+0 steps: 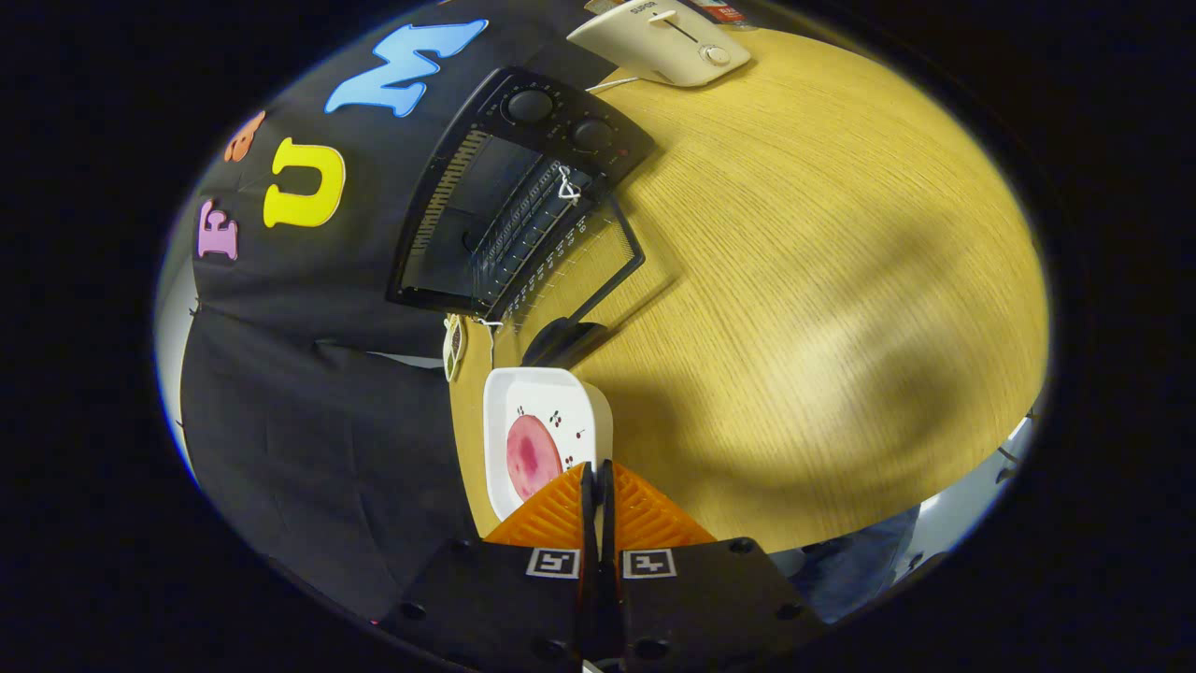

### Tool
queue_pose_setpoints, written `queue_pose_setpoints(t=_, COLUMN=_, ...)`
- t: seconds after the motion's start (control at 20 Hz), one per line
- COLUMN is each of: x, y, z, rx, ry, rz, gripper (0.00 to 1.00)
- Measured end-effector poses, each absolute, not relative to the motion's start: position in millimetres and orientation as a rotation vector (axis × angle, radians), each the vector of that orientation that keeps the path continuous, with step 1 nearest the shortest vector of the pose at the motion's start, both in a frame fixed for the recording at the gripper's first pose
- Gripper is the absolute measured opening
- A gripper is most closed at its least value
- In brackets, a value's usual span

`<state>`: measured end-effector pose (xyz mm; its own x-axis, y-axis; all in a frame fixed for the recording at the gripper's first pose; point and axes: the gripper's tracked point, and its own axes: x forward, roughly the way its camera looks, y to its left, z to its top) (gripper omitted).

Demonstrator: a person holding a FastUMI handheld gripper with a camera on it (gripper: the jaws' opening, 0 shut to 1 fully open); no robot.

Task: Open the toaster oven, put the food inside, and close the toaster oven door.

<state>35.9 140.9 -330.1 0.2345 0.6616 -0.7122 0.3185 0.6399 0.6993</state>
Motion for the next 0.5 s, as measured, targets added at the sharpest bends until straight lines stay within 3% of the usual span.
queue_pose_setpoints(t=0.5, x=43, y=192, z=-313, rx=1.068, ry=1.207, rz=0.146, gripper=0.03)
